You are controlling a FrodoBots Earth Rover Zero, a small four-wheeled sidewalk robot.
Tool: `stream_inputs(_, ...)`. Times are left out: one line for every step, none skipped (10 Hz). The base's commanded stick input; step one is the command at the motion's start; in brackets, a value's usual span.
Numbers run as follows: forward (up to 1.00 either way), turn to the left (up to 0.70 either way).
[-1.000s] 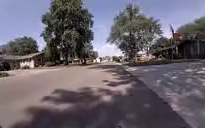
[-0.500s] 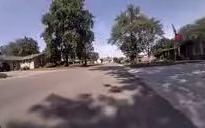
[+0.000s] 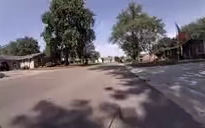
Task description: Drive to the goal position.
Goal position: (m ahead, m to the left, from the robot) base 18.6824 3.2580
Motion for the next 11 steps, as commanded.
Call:
stream_inputs(0.69,0.03)
stream_inputs(0.69,0.03)
stream_inputs(0.69,0.03)
stream_inputs(0.69,0.03)
stream_inputs(0.69,0.03)
stream_inputs(0.69,0.03)
stream_inputs(0.69,0.03)
stream_inputs(0.69,0.03)
stream_inputs(0.69,0.03)
stream_inputs(0.69,-0.28)
stream_inputs(0.69,-0.31)
